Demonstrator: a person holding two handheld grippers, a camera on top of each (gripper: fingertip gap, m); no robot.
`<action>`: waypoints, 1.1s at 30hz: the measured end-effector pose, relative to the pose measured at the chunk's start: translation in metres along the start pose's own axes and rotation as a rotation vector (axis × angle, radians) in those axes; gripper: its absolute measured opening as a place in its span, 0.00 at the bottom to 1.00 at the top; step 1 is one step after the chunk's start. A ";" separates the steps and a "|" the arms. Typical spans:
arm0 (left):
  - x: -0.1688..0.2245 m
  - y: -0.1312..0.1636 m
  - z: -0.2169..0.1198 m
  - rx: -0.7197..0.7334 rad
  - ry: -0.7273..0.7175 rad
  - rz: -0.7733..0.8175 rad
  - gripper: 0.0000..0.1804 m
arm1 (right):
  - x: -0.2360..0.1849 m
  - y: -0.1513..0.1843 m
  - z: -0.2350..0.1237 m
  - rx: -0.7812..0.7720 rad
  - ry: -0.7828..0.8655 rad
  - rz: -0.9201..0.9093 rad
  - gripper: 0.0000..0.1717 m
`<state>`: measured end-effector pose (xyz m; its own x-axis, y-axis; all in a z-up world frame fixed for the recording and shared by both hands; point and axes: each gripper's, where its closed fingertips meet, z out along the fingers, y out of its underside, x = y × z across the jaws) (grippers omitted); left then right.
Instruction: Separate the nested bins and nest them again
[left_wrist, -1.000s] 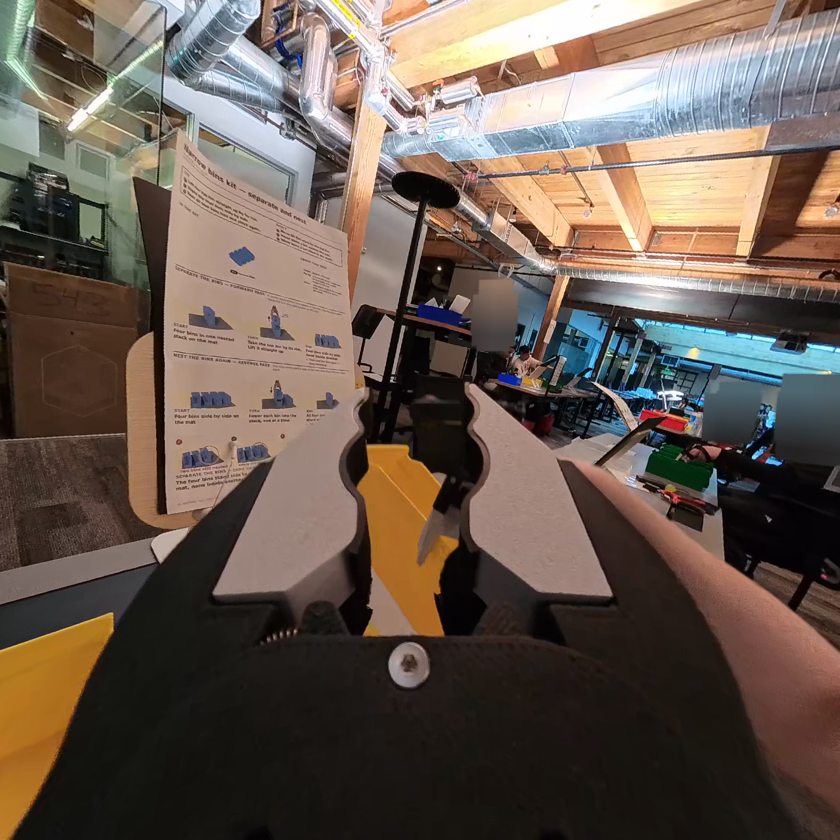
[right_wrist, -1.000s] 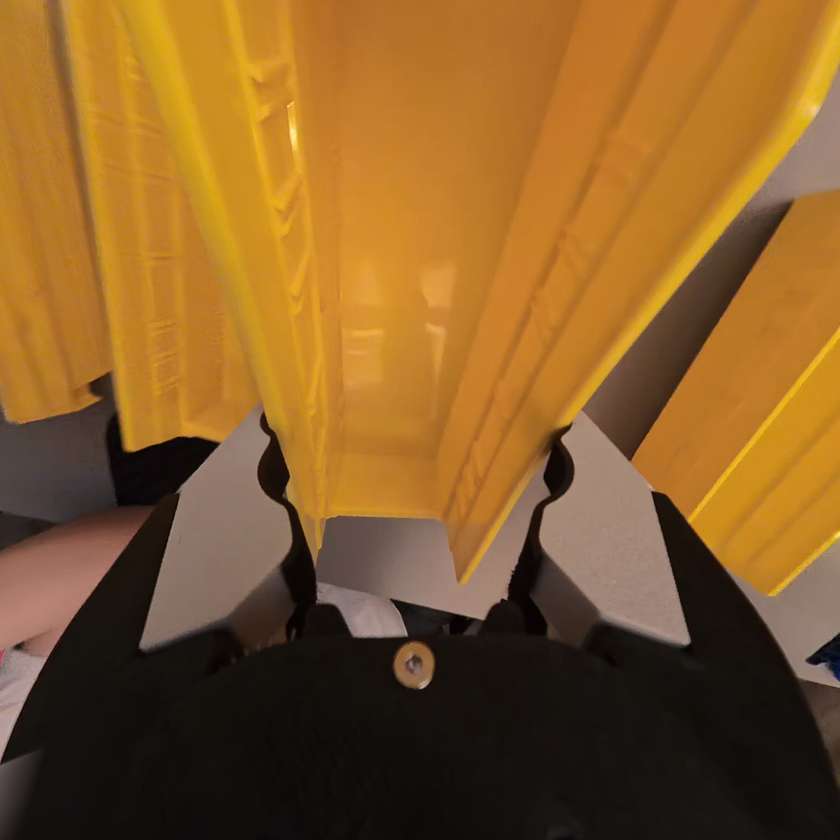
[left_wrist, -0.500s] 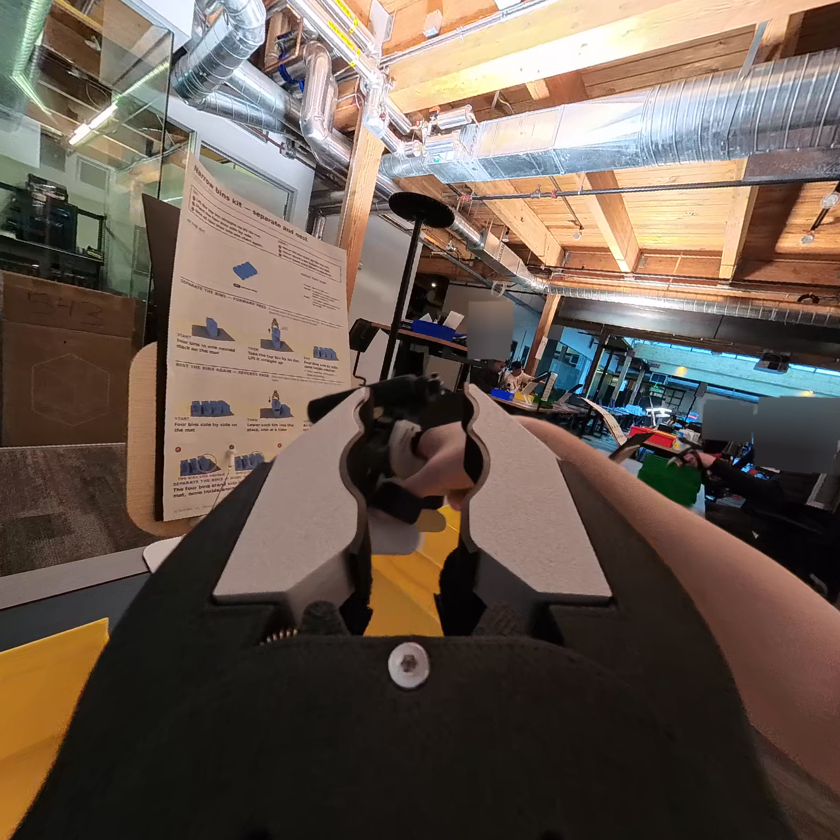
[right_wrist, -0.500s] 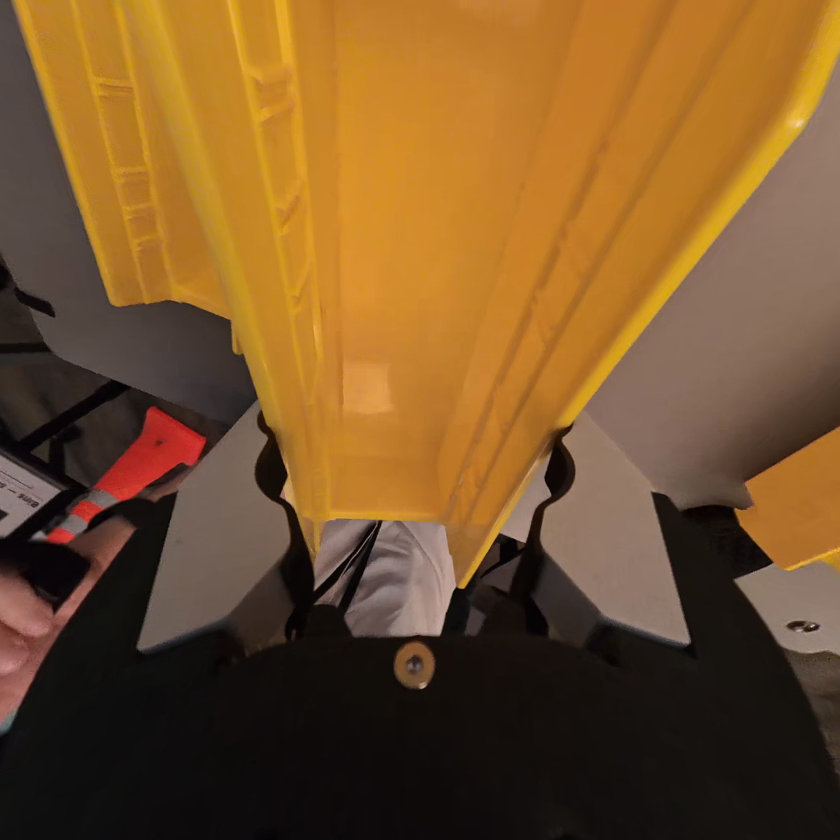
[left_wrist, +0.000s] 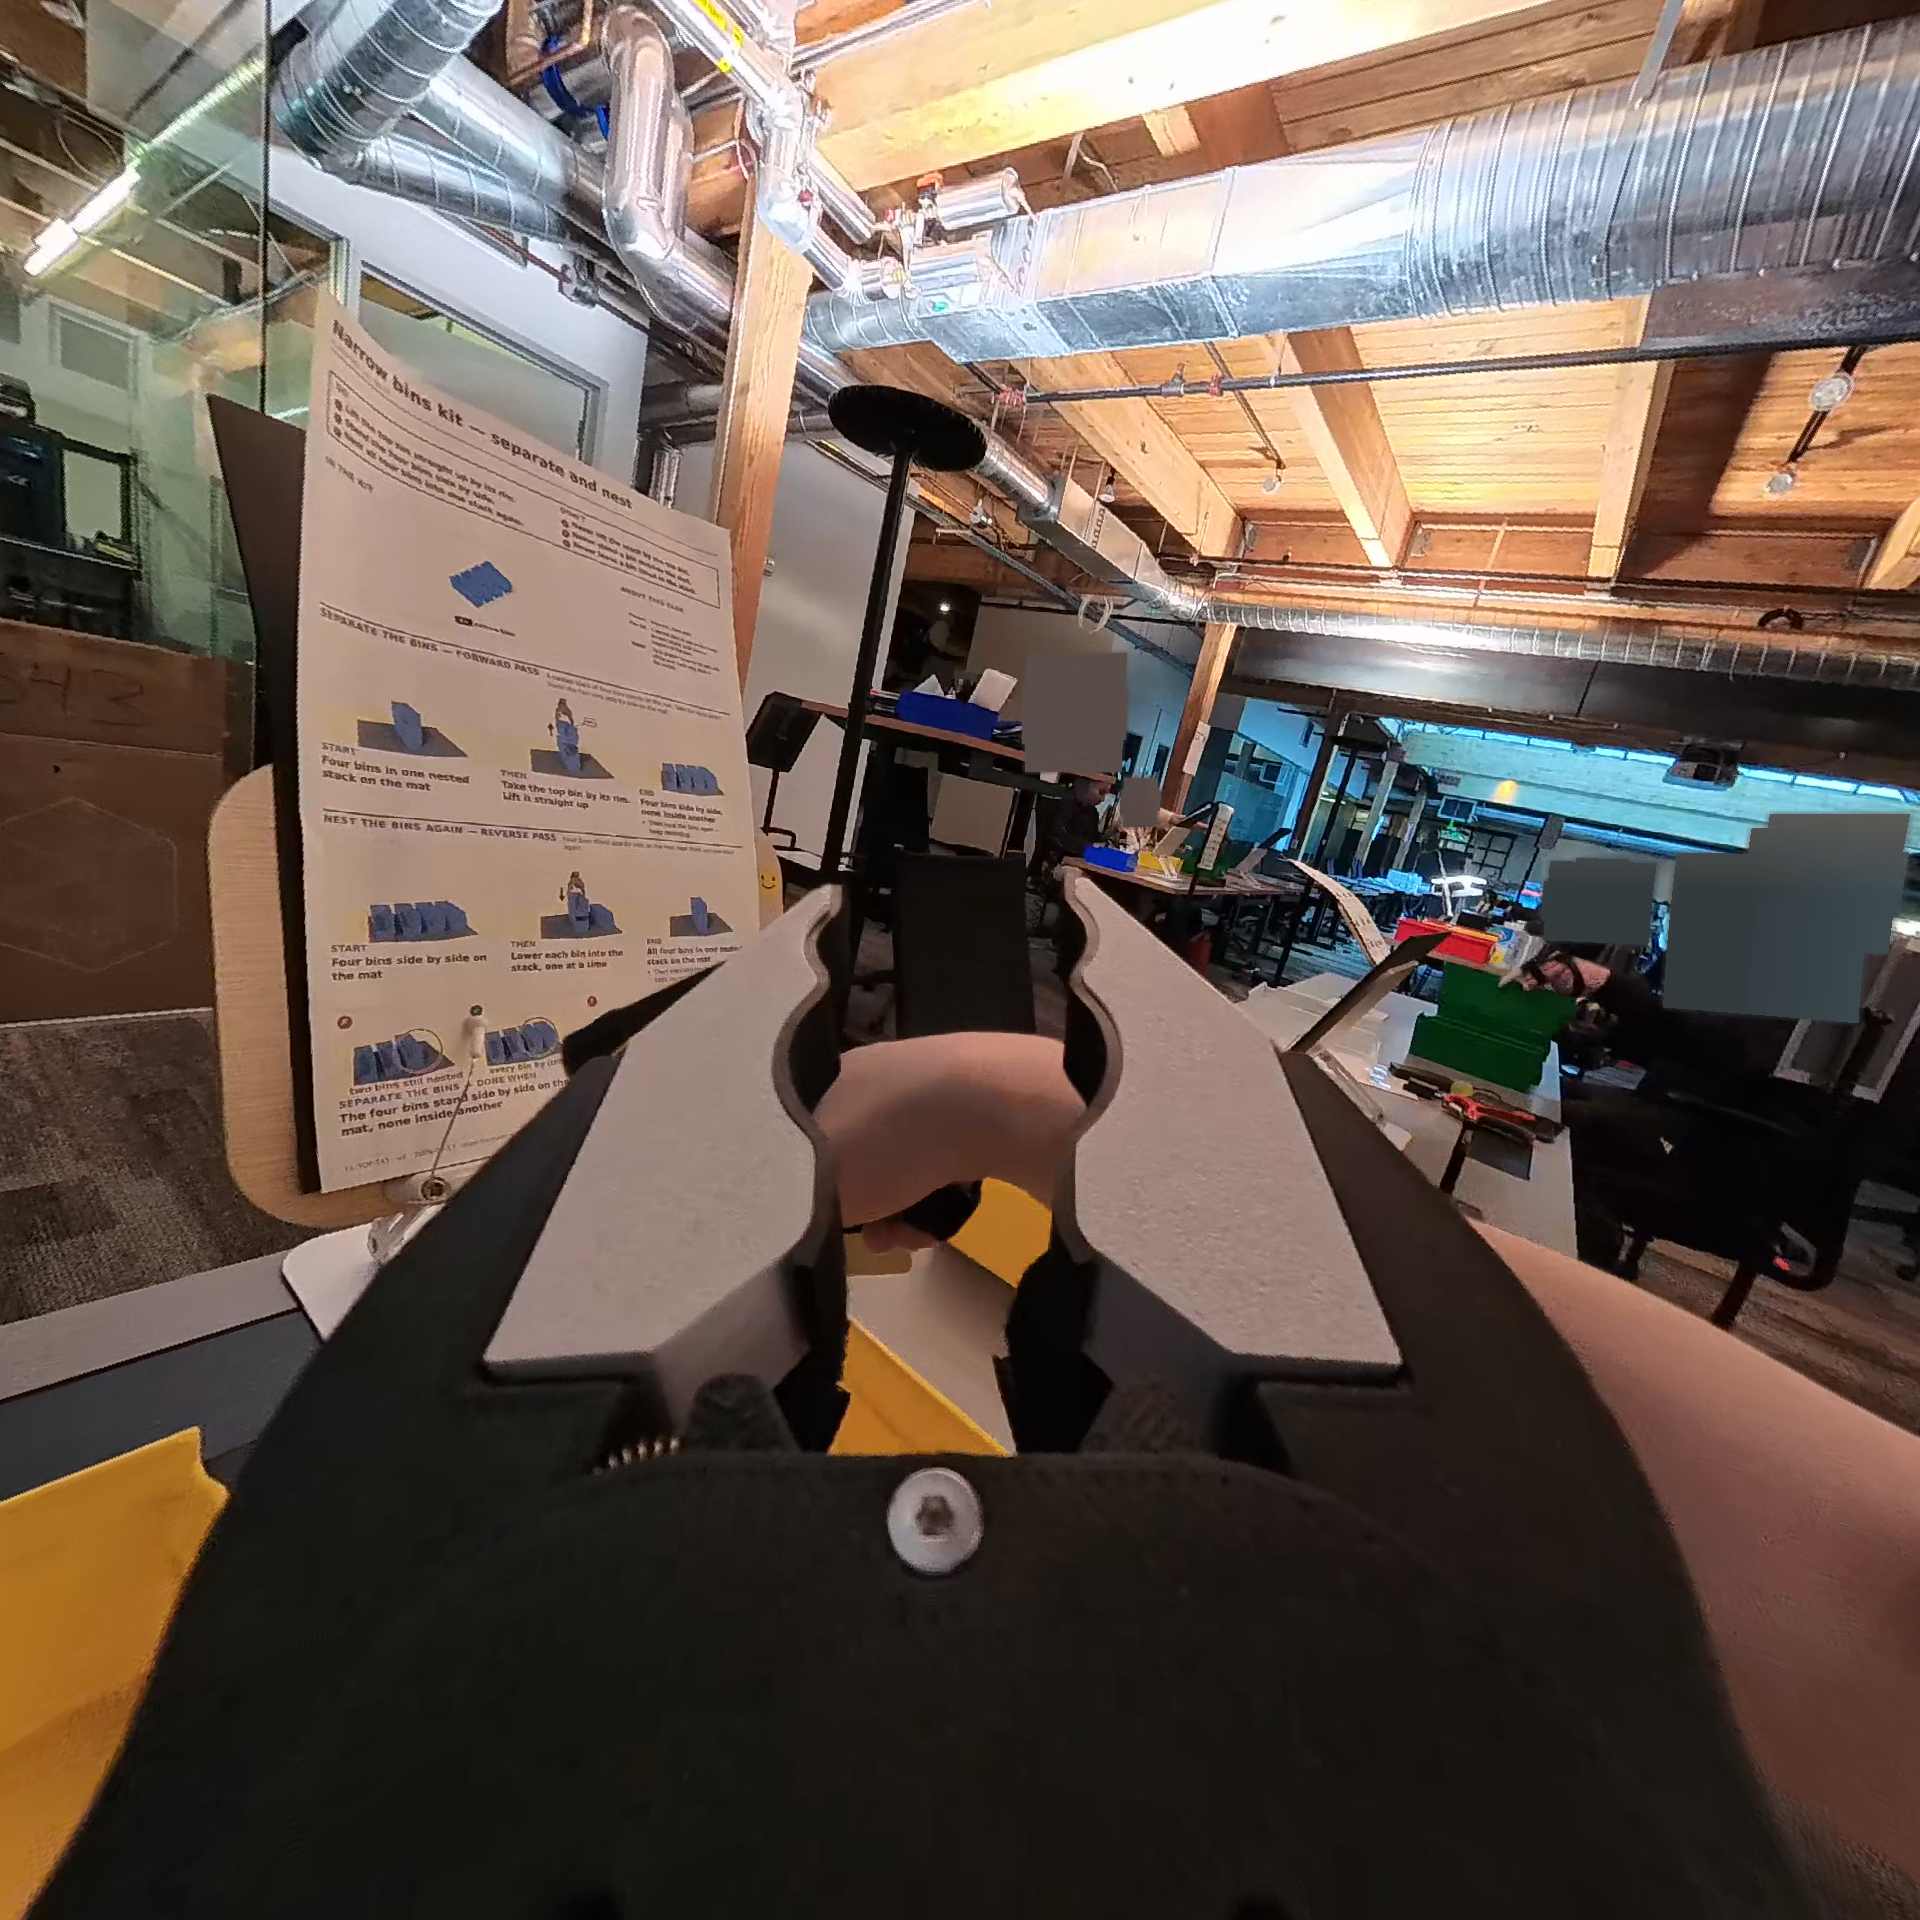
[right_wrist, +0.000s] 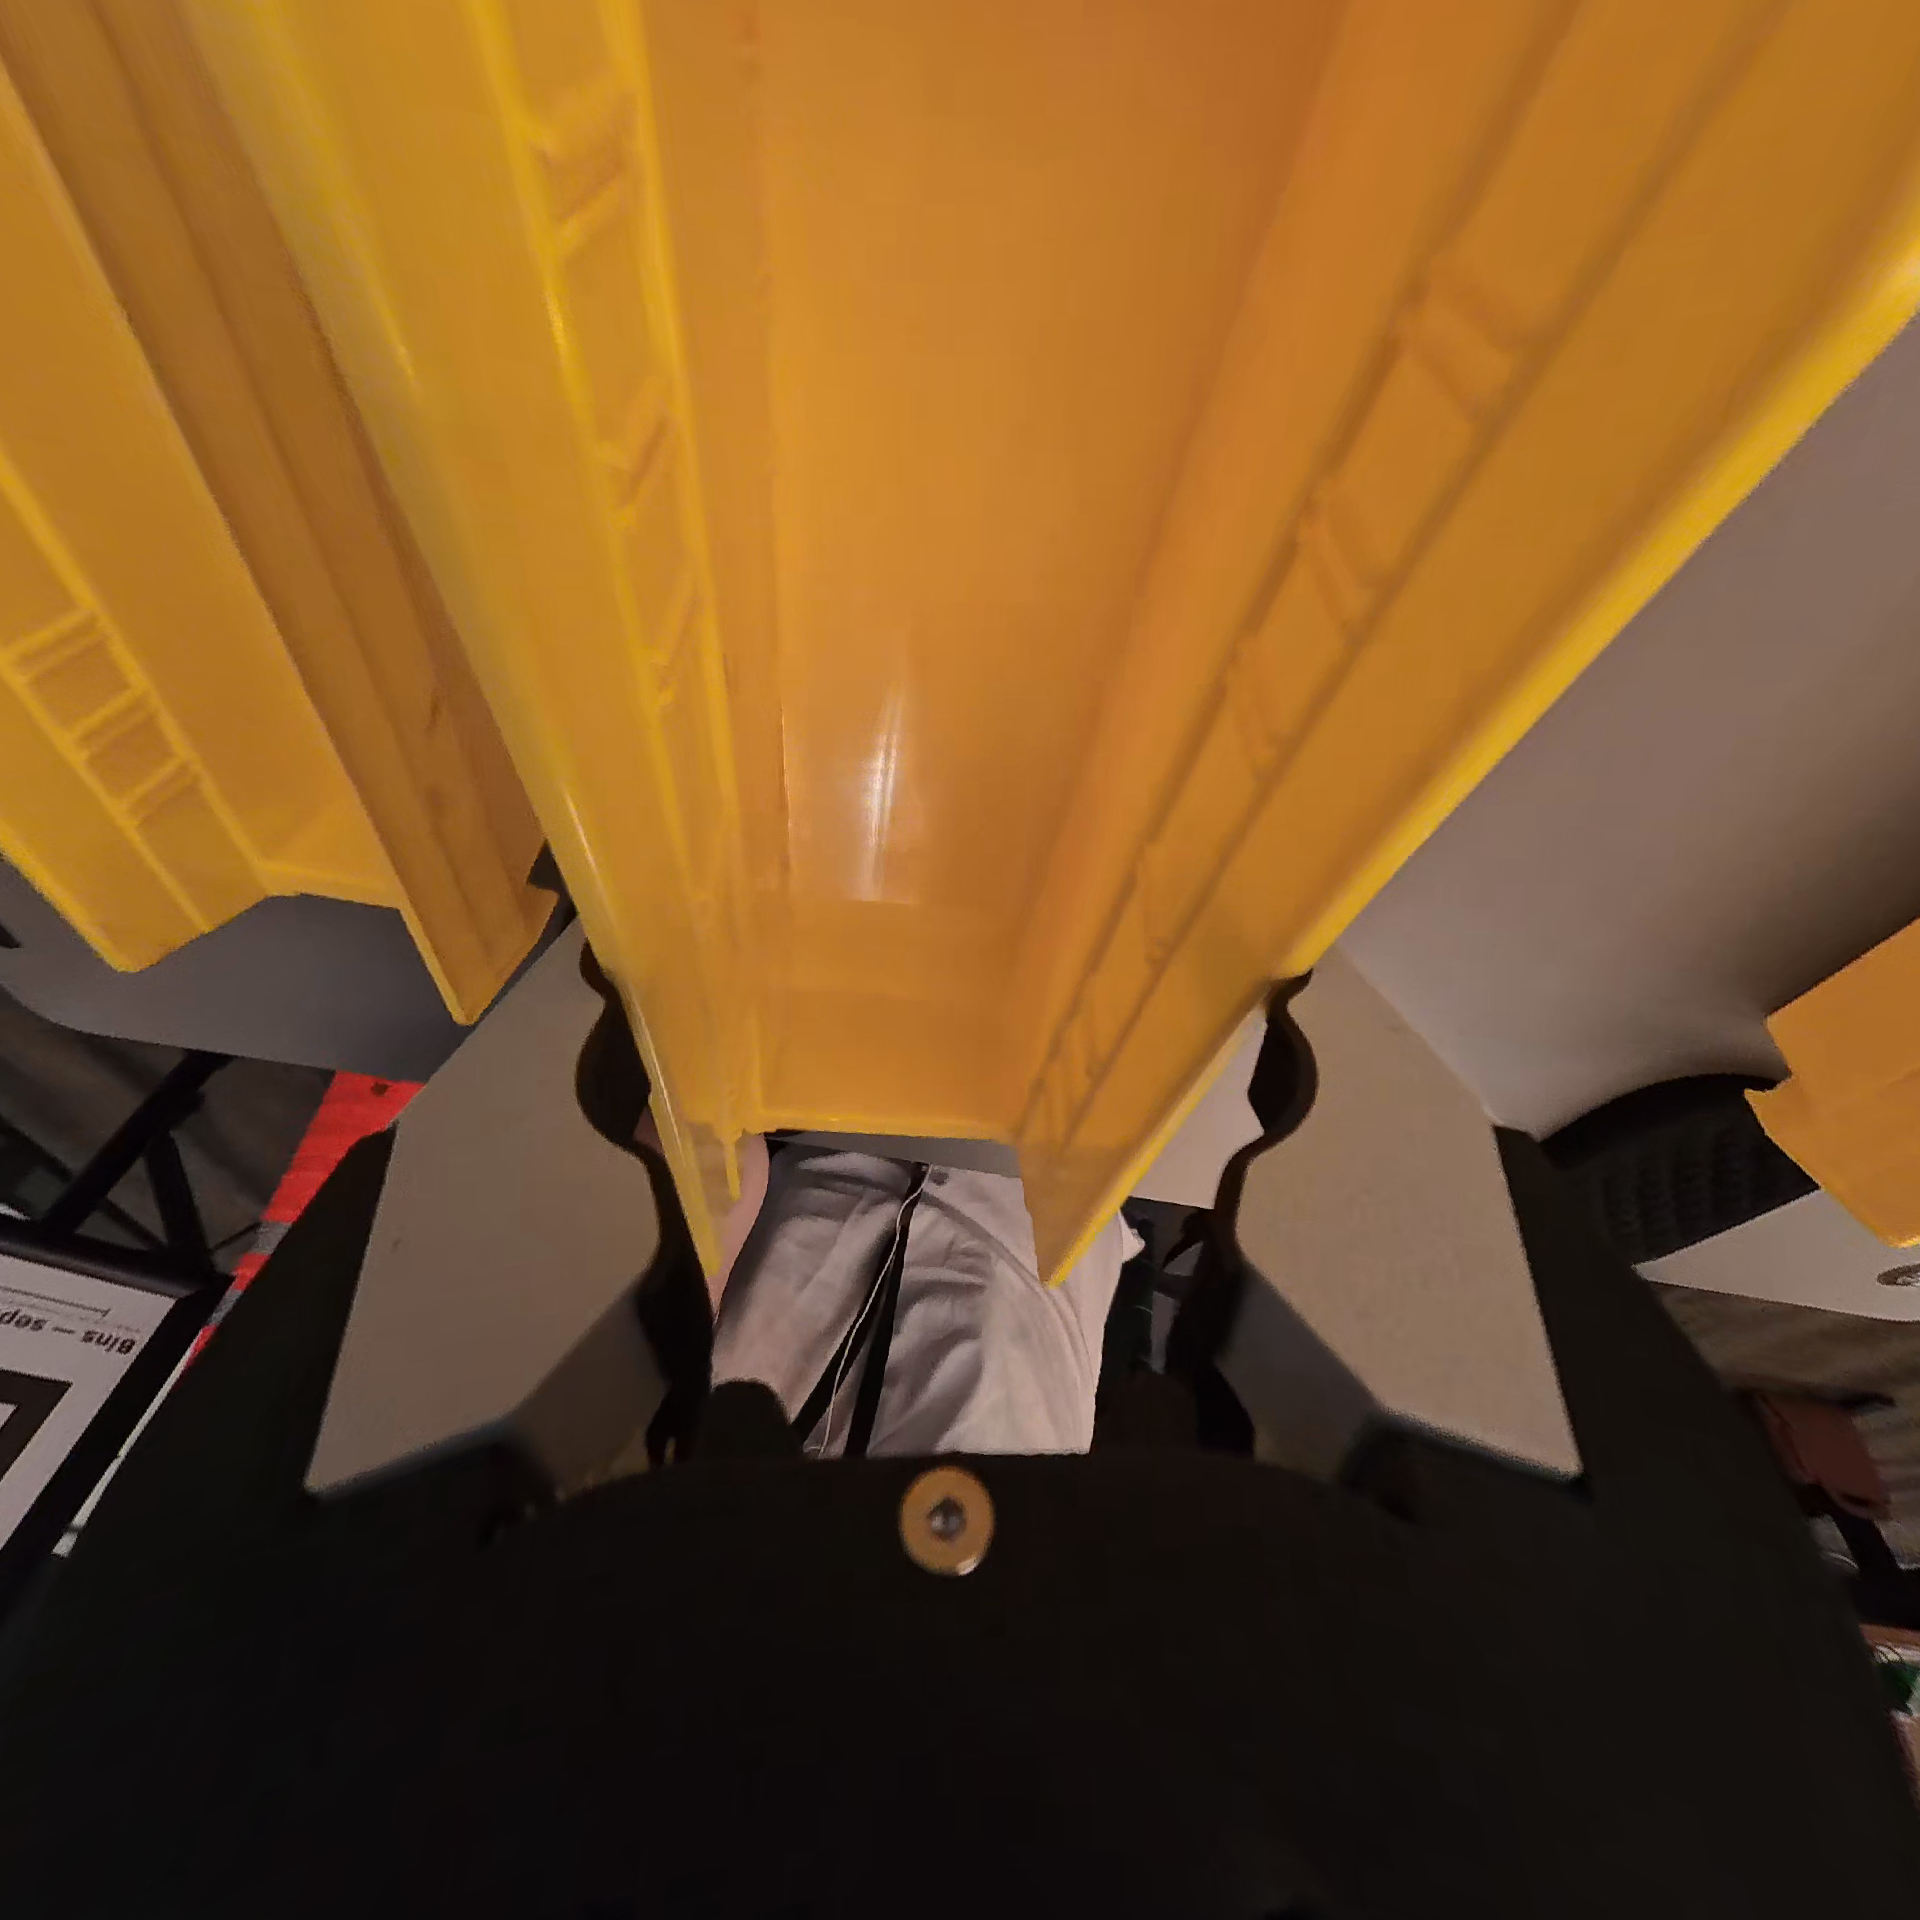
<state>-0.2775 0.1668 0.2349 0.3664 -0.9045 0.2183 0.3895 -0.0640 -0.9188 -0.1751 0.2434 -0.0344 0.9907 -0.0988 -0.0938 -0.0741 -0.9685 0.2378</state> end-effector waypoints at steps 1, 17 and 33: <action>0.001 0.000 0.000 -0.002 0.002 0.003 0.21 | 0.000 0.000 0.002 -0.004 0.005 0.001 0.71; 0.003 0.004 0.005 -0.016 0.014 -0.003 0.21 | 0.000 -0.024 0.036 0.043 0.049 0.010 0.72; 0.012 0.021 0.017 -0.107 0.015 0.033 0.23 | 0.083 -0.030 -0.114 0.506 0.220 -0.378 0.84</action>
<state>-0.2504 0.1620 0.2234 0.3647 -0.9130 0.1830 0.2849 -0.0777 -0.9554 -0.0779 0.2901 0.0612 0.9553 0.2652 0.1304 0.2911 -0.9205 -0.2607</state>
